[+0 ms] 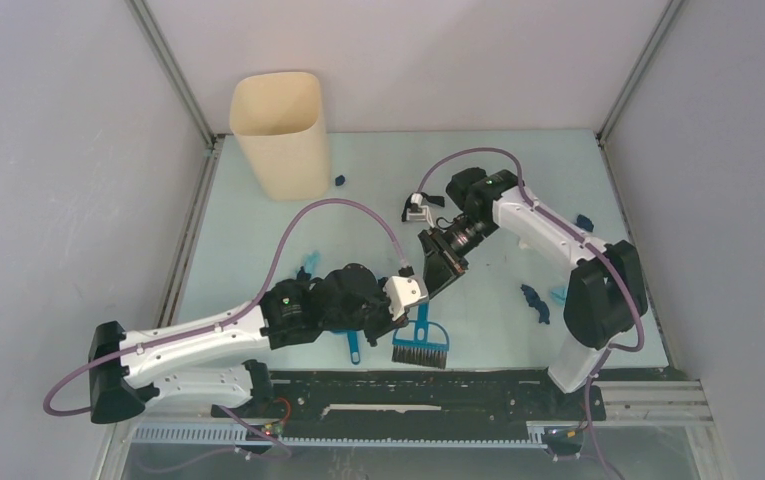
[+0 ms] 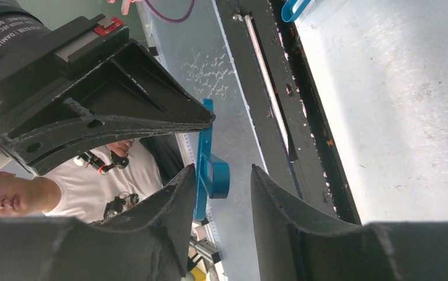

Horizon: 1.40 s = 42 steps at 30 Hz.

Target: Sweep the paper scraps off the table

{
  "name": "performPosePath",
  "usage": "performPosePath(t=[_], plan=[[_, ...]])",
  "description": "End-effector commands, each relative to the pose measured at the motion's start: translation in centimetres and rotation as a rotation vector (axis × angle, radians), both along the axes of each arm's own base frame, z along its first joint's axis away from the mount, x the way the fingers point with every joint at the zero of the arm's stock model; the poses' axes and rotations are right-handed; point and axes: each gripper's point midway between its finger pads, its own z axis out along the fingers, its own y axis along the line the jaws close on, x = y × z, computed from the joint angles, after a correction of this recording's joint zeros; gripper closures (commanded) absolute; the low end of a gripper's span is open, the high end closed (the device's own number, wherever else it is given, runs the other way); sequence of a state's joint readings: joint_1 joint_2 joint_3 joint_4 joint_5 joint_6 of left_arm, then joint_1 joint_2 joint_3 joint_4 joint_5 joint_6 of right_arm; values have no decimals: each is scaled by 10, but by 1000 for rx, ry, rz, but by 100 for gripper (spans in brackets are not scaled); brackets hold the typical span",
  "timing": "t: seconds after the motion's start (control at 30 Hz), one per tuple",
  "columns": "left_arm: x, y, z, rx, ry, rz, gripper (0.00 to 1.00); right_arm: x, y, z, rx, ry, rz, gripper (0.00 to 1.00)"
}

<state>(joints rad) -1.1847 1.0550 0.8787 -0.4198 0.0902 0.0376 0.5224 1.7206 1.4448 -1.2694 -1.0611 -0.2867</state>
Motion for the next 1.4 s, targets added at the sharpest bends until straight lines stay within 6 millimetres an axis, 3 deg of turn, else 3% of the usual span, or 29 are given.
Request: performPosePath(t=[0.0, 0.07, 0.2, 0.33, 0.43, 0.6, 0.73, 0.9, 1.03, 1.13, 1.17, 1.23, 1.37], plan=[[3, -5, 7, -37, -34, -7, 100, -7, 4, 18, 60, 2, 33, 58], [4, -5, 7, -35, -35, -2, 100, -12, 4, 20, 68, 15, 46, 71], [3, -5, 8, -40, -33, -4, 100, -17, 3, 24, 95, 11, 56, 81], [3, -5, 10, -50, -34, -1, 100, -21, 3, 29, 132, -1, 67, 100], [10, -4, 15, -56, -49, 46, 96, -21, -2, 29, 145, -17, 60, 100], [15, -1, 33, -133, -71, 89, 47, -10, -23, 31, 165, -48, -42, 100], [24, 5, 54, -232, -73, 190, 26, 1, -46, 44, 222, -92, -161, 100], [28, 0, 88, -432, 43, 289, 16, 7, -71, 62, 299, -183, -296, 100], [21, -6, 107, -560, 174, 322, 14, 3, -87, 71, 336, -265, -375, 100], [19, -6, 114, -689, 257, 357, 14, -2, -97, 74, 340, -320, -418, 100], [19, -5, 104, -710, 285, 375, 14, -4, -98, 75, 345, -347, -427, 100], [21, -4, 102, -787, 315, 392, 14, -4, -105, 79, 361, -384, -480, 100], [10, -10, 104, -840, 333, 307, 13, -8, -112, 80, 366, -432, -535, 100]])
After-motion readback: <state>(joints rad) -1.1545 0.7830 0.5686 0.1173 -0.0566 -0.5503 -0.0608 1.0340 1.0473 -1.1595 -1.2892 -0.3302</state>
